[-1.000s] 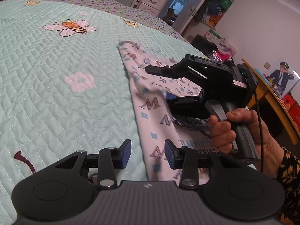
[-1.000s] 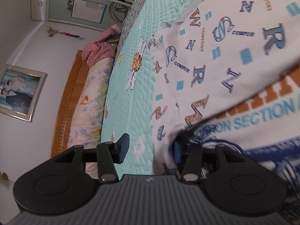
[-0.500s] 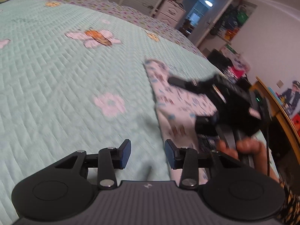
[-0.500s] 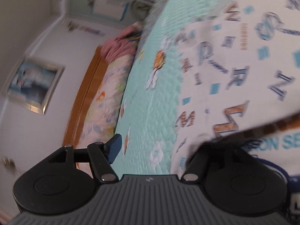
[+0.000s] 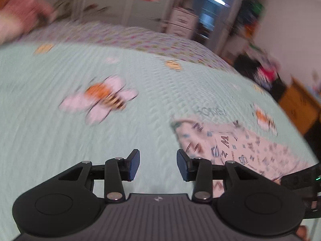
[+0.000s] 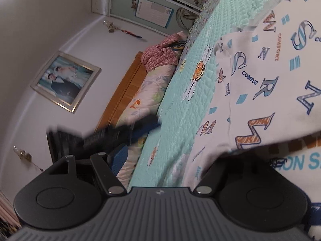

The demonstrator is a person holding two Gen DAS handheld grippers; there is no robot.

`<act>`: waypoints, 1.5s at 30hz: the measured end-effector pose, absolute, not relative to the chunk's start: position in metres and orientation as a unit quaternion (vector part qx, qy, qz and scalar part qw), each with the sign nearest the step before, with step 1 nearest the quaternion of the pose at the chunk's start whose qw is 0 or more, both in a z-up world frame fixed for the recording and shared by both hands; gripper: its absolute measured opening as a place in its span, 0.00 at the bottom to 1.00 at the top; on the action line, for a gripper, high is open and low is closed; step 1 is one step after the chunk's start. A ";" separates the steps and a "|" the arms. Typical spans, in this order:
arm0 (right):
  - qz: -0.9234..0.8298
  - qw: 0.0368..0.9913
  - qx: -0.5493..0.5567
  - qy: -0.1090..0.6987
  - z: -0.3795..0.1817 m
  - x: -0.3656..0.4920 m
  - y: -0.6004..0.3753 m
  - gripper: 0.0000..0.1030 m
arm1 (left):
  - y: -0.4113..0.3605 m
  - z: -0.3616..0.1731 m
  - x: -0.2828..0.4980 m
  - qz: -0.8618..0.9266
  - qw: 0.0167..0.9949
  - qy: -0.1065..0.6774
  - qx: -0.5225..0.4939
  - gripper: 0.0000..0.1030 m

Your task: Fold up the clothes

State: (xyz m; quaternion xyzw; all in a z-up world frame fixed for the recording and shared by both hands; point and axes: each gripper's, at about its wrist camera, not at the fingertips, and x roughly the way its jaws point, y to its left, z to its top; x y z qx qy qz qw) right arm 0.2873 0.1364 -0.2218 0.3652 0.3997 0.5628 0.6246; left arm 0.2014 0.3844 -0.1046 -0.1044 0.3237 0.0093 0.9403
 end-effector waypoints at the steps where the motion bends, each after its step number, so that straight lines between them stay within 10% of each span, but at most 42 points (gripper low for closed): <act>1: 0.565 0.624 0.365 0.398 -0.222 0.288 0.137 0.71 | 0.382 -0.106 0.213 -0.003 0.942 0.325 -0.087 0.42; 18: 0.591 0.571 0.408 0.398 -0.233 0.301 0.129 0.72 | 0.353 -0.131 0.320 -0.174 0.902 0.359 0.165 0.42; 45: 0.567 0.571 0.437 0.402 -0.230 0.291 0.118 0.72 | 0.344 -0.106 0.268 0.025 0.940 0.324 0.104 0.42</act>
